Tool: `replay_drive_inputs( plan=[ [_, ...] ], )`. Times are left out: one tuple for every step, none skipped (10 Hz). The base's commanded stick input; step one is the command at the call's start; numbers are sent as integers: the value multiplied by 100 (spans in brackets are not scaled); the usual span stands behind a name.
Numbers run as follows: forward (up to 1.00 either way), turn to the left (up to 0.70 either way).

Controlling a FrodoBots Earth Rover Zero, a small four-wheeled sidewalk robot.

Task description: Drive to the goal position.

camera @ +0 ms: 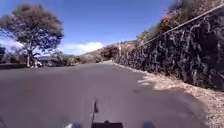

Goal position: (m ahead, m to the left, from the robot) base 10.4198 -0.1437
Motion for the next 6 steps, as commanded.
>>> replay_drive_inputs(
  plan=[
    [100,0],
    [100,0],
    [100,0],
    [100,0],
    [100,0],
    [100,0]
  ],
)
